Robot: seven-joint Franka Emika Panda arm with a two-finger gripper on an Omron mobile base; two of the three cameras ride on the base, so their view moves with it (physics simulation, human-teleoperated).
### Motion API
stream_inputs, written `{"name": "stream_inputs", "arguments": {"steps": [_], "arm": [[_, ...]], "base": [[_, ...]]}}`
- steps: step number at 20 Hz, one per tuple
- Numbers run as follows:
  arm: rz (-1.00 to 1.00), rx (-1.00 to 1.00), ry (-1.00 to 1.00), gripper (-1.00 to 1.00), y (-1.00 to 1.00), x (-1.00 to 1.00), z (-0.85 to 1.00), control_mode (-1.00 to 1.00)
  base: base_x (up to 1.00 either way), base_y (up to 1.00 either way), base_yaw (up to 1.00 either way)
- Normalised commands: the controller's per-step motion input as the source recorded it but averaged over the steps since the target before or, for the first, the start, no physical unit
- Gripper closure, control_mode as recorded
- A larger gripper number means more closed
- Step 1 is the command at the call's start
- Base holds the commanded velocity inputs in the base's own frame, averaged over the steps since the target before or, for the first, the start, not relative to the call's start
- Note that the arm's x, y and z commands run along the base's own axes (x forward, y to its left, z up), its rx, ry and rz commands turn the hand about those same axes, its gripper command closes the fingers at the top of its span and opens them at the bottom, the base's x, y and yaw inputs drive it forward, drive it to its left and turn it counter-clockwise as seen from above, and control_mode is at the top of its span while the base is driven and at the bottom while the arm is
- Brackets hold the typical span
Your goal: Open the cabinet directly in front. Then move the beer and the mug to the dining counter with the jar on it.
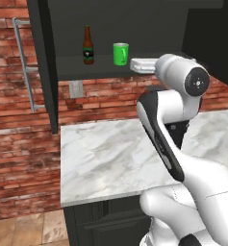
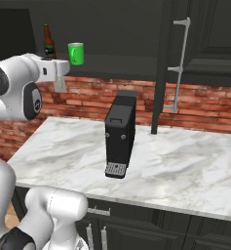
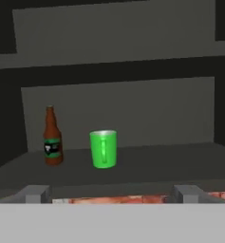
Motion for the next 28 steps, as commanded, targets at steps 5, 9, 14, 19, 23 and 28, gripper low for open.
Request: {"name": "stream_inputs", "arguments": {"steps": [5, 9, 14, 19, 23, 28], "arm": [[0.00, 0.10, 0.18, -1.00, 0.00, 0.45, 0.05, -1.00], [0.00, 0.00, 0.20, -1.00, 0.00, 0.44, 0.02, -1.00], [0.02, 0.00, 0.12, -1.00, 0.00, 0.18, 0.00, -1.00], [0.04, 0.00, 0.04, -1.00, 0.00, 0.01, 0.00, -1.00], [0.00, 0.00, 0.00, -1.00, 0.07, 0.00, -0.01, -1.00], [0.00, 0.00, 0.00, -1.00, 0.28, 0.05, -0.09, -1.00]], "base": [[0.00, 0.00, 0.00], [0.00, 0.00, 0.00], [0.00, 0.00, 0.00], [0.00, 0.00, 0.00], [0.00, 0.00, 0.00], [0.00, 0.00, 0.00]]}}
